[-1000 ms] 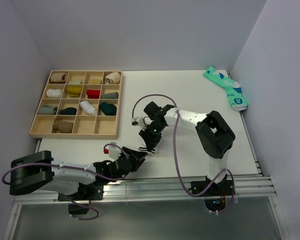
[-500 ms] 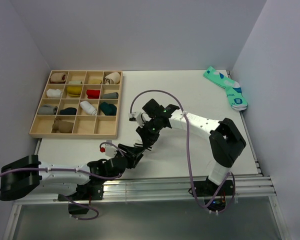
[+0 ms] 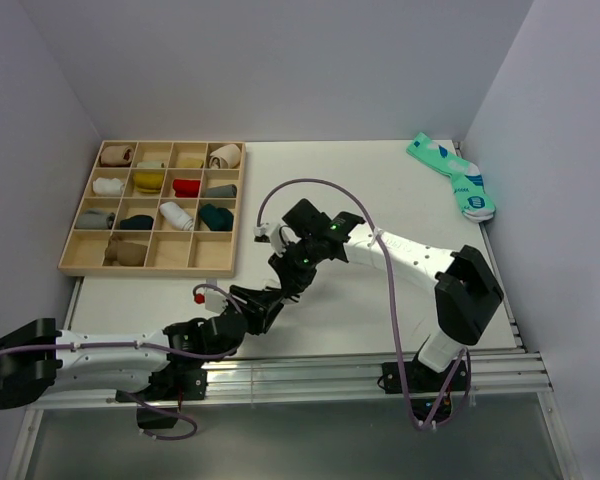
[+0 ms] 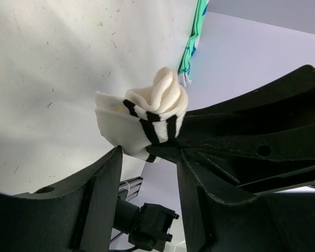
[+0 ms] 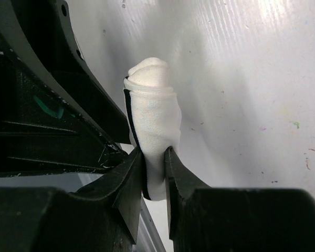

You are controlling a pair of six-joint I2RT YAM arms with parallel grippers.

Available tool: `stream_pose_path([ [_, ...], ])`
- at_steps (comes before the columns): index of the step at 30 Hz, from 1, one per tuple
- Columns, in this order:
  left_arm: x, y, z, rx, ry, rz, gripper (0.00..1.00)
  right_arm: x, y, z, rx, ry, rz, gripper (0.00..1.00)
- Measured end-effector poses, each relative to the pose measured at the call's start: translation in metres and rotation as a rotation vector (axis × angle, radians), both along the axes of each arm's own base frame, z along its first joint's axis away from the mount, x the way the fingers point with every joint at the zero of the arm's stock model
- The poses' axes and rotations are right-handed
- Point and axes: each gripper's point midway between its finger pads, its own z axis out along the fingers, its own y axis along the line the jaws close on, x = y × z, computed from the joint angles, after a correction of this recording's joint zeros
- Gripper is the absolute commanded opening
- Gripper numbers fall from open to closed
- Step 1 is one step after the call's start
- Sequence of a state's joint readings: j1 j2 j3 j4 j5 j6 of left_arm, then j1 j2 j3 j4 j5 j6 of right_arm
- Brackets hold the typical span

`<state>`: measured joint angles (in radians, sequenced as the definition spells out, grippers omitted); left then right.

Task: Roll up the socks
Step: Place the sock in the storage box.

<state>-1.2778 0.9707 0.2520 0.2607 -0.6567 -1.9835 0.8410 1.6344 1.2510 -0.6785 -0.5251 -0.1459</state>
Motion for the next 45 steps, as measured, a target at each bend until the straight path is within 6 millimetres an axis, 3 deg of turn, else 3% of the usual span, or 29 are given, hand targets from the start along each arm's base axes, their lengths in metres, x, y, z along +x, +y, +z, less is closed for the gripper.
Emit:
stream_pose_path([
  [19, 0.005, 0.011, 0.005, 0.004, -0.027, 0.049, 0.51, -0.008, -0.001, 0.019, 0.007, -0.067, 0.052, 0.05],
  [45, 0.01, 0.017, 0.015, -0.037, -0.058, 0.09, 0.51, -0.02, 0.005, 0.027, 0.01, -0.12, 0.093, 0.04],
])
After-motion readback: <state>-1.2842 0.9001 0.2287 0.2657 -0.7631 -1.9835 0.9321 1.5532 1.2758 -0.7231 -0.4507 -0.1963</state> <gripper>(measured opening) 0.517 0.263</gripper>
